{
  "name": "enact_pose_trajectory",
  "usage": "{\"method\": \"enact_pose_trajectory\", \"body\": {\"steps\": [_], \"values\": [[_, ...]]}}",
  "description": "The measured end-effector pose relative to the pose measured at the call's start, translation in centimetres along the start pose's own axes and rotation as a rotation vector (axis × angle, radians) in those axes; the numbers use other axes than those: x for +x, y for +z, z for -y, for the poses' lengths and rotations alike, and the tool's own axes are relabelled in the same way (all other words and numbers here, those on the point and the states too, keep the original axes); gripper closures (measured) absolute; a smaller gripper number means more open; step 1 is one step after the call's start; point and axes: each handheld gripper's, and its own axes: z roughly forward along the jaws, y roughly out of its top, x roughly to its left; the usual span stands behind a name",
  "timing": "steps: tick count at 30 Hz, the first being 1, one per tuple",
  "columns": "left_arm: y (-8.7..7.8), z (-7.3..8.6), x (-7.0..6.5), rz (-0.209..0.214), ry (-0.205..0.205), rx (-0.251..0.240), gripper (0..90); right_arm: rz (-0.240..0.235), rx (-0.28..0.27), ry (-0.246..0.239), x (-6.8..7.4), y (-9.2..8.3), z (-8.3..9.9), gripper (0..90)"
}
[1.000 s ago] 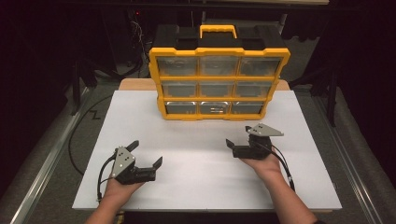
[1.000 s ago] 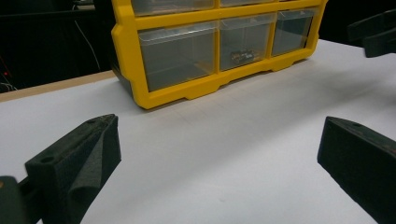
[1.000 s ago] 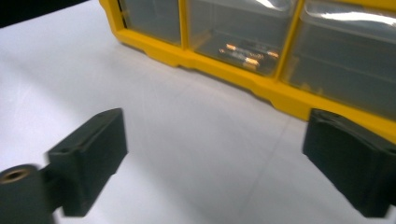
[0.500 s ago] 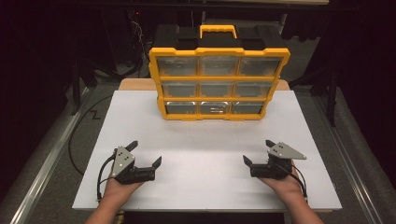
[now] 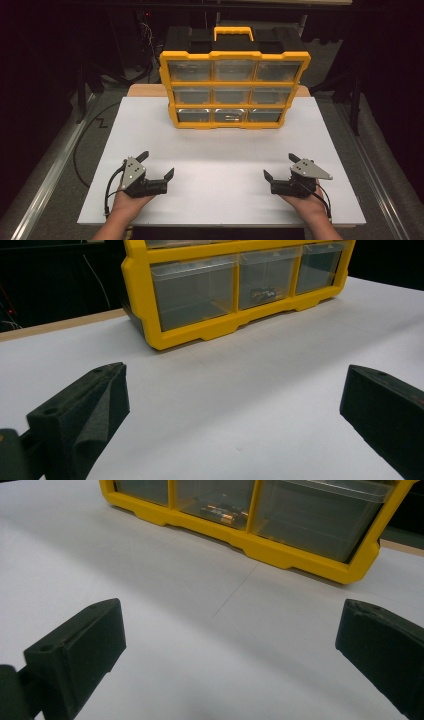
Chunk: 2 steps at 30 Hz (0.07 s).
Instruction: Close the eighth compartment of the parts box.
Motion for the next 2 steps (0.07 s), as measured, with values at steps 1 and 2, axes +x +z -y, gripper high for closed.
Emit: {"method": "enact_pose_trajectory", "body": {"steps": [1, 2], "values": [[0.0, 0.0, 0.01, 0.001, 0.0, 0.0, 0.4, 0.002, 0.001, 0.001, 0.06, 0.05, -0.02, 1.2], [0.0, -0.01, 0.01, 0.003, -0.001, 0.001, 0.4, 0.004, 0.002, -0.001, 0.11, 0.09, -0.04, 1.2]]}}
